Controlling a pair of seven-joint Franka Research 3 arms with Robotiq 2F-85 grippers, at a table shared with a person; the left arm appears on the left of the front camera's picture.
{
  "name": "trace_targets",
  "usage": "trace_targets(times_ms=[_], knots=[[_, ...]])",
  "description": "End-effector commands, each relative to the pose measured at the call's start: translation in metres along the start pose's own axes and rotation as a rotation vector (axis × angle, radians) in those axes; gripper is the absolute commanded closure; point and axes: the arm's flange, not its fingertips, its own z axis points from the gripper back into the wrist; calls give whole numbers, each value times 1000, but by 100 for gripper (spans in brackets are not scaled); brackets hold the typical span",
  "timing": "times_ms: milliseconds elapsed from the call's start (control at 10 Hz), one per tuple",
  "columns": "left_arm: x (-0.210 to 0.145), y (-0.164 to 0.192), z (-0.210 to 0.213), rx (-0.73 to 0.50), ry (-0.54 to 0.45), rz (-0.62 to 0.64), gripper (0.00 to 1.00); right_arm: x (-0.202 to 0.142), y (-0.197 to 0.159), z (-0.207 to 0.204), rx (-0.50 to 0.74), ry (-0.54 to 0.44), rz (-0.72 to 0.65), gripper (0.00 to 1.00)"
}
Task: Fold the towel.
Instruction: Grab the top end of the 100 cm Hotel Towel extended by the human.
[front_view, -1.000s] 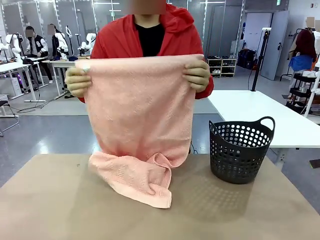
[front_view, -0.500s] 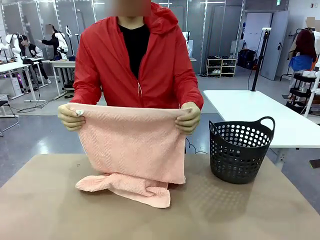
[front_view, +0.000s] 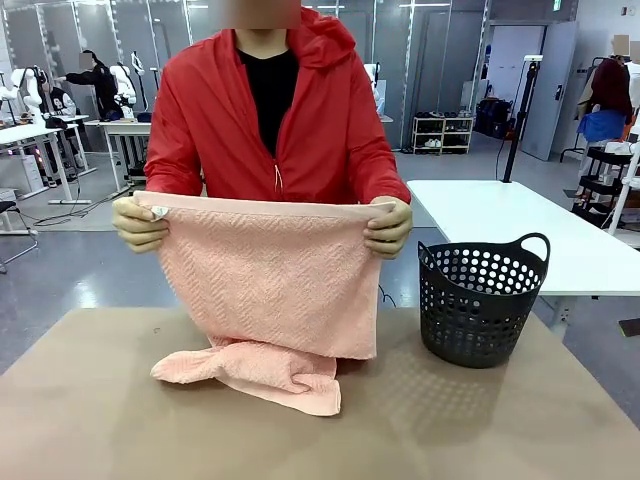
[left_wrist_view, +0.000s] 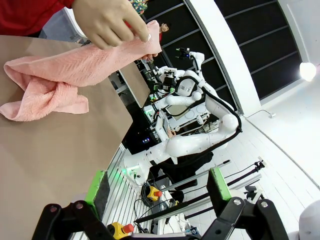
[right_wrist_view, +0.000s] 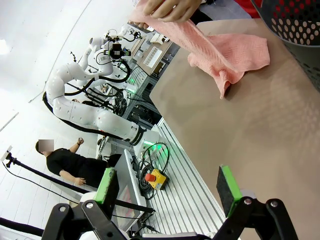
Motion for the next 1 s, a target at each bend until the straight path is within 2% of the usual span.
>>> trace_targets(times_ms=[0,200,400,600,700,900], knots=[[0,0,0,0,0,0,0,0,0,0,0,0,0,0],[13,-56,-15,210,171,-285,0,29,54,-4,-194,122,278,0],[36,-121,-44,398,277,-544,0,56,113,-19,-309,250,488,0],[58,-181,-95,642,392,-854,0,75,176,-58,-415,427,706,0],[64,-206,-125,719,461,-998,0,82,205,-80,-450,516,808,0],[70,-235,-187,877,595,-1220,0,96,252,-132,-497,649,997,0]])
